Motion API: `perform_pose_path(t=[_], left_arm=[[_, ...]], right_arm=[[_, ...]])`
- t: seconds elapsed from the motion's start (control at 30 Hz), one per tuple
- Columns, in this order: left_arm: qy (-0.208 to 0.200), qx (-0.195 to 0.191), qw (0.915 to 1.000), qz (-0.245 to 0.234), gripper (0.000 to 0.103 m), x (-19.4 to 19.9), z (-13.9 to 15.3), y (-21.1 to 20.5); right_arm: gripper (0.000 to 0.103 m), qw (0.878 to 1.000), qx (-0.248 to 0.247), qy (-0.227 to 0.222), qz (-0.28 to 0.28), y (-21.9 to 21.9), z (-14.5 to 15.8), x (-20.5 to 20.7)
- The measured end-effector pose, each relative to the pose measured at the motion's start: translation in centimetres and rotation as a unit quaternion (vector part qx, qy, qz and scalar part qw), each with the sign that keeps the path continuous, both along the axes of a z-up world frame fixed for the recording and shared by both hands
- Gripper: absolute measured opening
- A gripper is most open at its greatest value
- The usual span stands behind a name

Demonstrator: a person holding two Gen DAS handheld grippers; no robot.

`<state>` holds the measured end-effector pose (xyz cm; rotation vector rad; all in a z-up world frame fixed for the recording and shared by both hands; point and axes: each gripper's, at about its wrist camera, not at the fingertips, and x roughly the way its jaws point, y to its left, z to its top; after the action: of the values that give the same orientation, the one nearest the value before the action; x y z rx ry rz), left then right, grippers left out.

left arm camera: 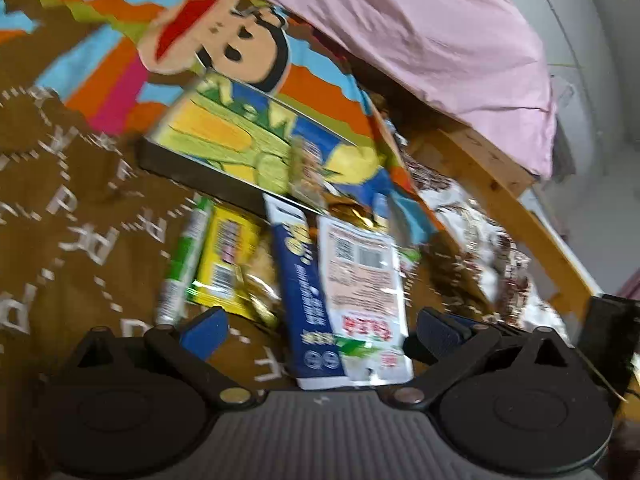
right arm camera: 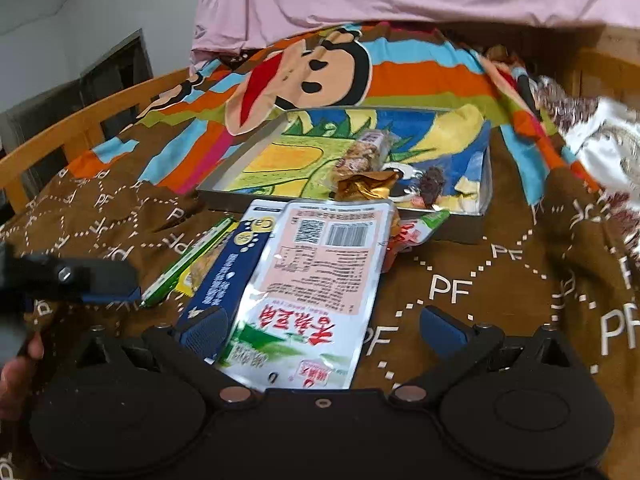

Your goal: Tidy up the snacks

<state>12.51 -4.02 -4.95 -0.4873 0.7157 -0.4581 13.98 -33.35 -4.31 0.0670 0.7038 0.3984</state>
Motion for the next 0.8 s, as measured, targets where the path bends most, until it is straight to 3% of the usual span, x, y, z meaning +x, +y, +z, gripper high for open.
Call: perform_pose_path(t=[0.33,0.6,0.8], left_arm=[[0.056,-0.068,0.996,-0.009,0.102,2.0,-2.8,-0.2],[0.052,-0.103,0.9931,-0.017,0.098,2.1,-3.1,0.1],[0.05,-0.124,0.9905,-0.033,0.094,1.9,-2.7,0.0]], right_arm=[[0.091,0.995,0.079,0.056,-0.006,-1.5,-1.9,2.5],[0.069,0.989,0.126,0.077,0.007,-1.7,-2.1,2.9],[0.06,0.985,0.155,0.075,0.0,-2.3,-1.3,2.6]])
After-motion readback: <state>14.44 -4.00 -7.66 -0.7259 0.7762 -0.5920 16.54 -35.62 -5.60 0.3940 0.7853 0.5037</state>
